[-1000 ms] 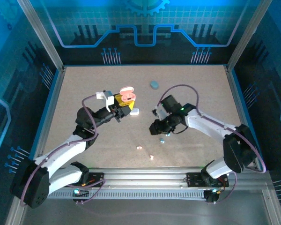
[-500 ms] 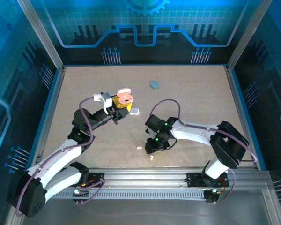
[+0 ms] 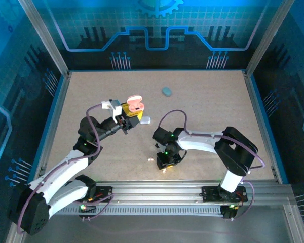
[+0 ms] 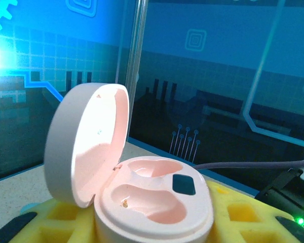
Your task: Insert the wireless bluetooth earbuds into the charging case
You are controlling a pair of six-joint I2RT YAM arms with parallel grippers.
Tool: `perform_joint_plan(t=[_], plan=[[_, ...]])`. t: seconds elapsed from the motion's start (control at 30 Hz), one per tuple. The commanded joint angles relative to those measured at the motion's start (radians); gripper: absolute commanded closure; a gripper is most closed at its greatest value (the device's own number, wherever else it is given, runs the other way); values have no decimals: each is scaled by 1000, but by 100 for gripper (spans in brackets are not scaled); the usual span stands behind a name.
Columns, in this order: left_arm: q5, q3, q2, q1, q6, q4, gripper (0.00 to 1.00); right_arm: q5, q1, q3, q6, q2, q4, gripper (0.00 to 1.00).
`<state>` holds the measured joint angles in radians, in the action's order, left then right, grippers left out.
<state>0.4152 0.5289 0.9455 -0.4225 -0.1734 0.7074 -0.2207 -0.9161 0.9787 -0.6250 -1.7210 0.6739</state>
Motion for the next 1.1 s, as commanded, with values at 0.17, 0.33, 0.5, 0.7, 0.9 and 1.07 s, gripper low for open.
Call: perform_joint_plan(t=[0.17,0.33,0.5,0.7,0.9,1.07], plan=[[9,43,16,6,26,20,67,-24,-13,32,16,-40,30,70],[4,43,18,6,28,16,67,2,-8,56,21,-13,49,74],[4,47,12,5,32,11,67,52,30,111,39,29,73,76],[-3,46,-9,6,41,-9,67,128,155,186,103,-8,100,76],[-3,46,-25,5,49,-26,67,147,266,255,165,-96,97,76],[-4,42,-34,6,47,-33,67,145,313,290,189,-160,90,76]])
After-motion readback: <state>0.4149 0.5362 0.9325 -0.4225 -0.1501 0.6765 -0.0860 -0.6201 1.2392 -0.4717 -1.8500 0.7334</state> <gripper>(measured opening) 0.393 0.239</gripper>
